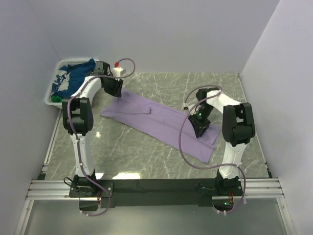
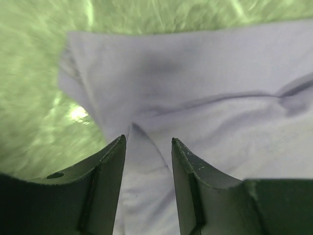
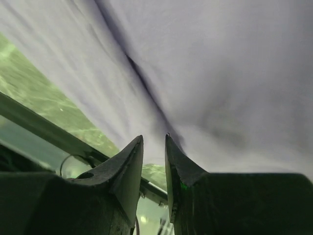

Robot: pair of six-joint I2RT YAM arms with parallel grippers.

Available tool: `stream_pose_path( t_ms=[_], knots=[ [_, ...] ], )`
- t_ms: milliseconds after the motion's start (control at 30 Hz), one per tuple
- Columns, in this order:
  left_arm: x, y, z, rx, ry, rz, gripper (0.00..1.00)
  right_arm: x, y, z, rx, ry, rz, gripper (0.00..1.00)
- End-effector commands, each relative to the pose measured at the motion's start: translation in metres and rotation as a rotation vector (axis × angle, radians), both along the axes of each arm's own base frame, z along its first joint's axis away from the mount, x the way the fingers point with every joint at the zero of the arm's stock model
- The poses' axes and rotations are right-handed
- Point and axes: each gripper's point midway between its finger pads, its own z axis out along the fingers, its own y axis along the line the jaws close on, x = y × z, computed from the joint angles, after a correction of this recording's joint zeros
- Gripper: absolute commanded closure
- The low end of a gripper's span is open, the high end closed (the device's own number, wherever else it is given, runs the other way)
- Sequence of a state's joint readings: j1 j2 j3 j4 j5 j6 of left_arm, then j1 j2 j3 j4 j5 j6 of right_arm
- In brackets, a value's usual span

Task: Fold and stack the t-shirts
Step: Fold the tshirt

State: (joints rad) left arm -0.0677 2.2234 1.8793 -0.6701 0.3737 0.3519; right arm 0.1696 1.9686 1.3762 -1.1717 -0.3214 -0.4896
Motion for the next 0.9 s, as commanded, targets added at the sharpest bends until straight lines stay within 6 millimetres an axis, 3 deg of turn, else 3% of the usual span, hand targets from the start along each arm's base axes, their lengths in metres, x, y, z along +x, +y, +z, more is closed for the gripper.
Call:
stream_pose_path(
  t_ms=[0,33,67,167,233,300,433,533,600,767,800,833,867],
  knots=[
    [-0.002,-0.007,0.079,-0.068,-0.146,-0.003,0.51,0.047,-0.002,0.044,0.066,-0.210,-0.080,0.68],
    [-0.013,-0.010,0.071,-0.101,-0.123,0.016,0.51,0.056,-0.003,0.046,0.058,-0.235,-0.089,0.68],
    [-0.020,-0.012,0.090,-0.122,-0.155,0.033,0.51,0.067,-0.005,0.045,0.029,-0.254,-0.098,0.68],
    [-0.051,-0.022,0.081,-0.184,-0.084,0.086,0.59,0.086,-0.007,0.036,0.001,-0.247,-0.118,0.74],
    [-0.072,-0.026,0.059,-0.214,0.012,0.159,0.67,0.092,-0.006,0.030,-0.013,-0.238,-0.119,0.76],
    [-0.084,-0.033,0.051,-0.229,0.060,0.191,0.72,0.097,-0.004,0.020,-0.039,-0.227,-0.113,0.78],
    [-0.105,-0.035,0.019,-0.225,0.149,0.272,0.76,0.091,-0.008,0.000,-0.095,-0.202,-0.103,0.84],
    [-0.107,-0.033,0.002,-0.205,0.186,0.324,0.77,0.061,-0.015,-0.021,-0.159,-0.129,-0.077,0.88],
    [-0.109,-0.032,-0.007,-0.195,0.225,0.342,0.79,0.047,-0.016,-0.024,-0.170,-0.104,-0.072,0.89],
    [-0.101,-0.035,-0.035,-0.146,0.273,0.351,0.80,-0.018,0.011,-0.022,-0.100,0.013,0.034,0.90],
    [-0.089,-0.036,-0.032,-0.131,0.247,0.346,0.81,-0.027,0.016,-0.021,-0.086,0.027,0.056,0.90],
    [-0.085,-0.036,-0.049,-0.111,0.277,0.345,0.82,-0.037,0.021,-0.020,-0.073,0.046,0.080,0.90],
    [-0.077,-0.037,-0.054,-0.103,0.275,0.332,0.82,-0.050,0.030,-0.017,-0.046,0.060,0.127,0.90]
  ],
)
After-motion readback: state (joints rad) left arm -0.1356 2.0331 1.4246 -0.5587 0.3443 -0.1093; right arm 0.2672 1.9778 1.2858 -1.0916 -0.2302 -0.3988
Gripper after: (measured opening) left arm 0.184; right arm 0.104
